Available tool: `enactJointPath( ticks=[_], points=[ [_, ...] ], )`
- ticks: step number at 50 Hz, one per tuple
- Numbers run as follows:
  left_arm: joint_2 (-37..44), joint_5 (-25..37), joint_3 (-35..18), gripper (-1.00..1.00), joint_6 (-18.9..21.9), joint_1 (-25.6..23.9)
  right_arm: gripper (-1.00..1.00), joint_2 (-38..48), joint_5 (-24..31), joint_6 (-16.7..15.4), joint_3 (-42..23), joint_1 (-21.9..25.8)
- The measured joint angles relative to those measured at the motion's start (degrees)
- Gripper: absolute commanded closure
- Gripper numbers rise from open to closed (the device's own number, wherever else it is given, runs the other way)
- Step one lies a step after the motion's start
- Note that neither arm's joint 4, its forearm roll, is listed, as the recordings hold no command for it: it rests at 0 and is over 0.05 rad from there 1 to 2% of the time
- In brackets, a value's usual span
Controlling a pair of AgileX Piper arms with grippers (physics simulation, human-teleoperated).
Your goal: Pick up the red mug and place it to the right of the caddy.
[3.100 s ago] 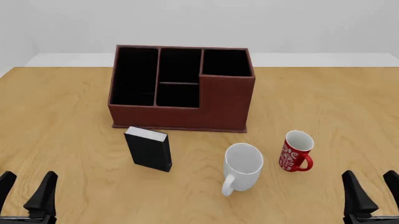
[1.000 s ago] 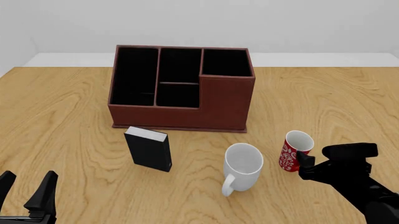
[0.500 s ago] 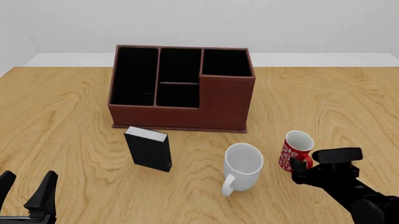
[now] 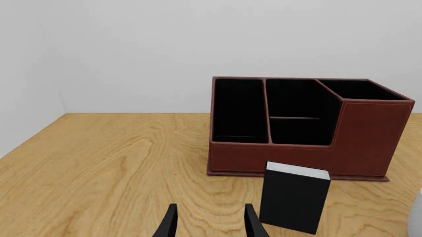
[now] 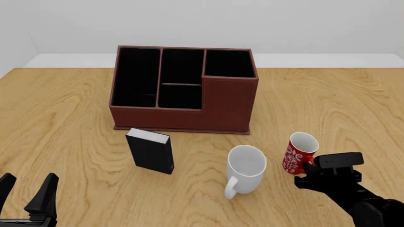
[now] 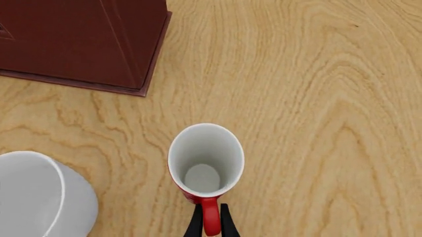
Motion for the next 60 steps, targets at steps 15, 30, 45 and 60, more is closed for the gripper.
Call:
enactJointPath(
  ticks=[15,30,45,60],
  points=[
    [0.0,0.0,0.0,-1.0,0.0,0.0,1.0,-2.6,2.2,-0.6,0.1,-0.2],
    [0.0,0.0,0.0,-1.0,0.0,0.0,1.0,-7.4,7.5,-1.0,-3.3,0.5],
    [0.0,0.0,0.0,-1.0,0.0,0.0,1.0,-6.4,11.9,-3.2,-12.8,0.8],
    [0.0,0.0,0.0,-1.0,0.0,0.0,1.0,1.6,12.9,-4.8,-23.5,0.8]
  ],
)
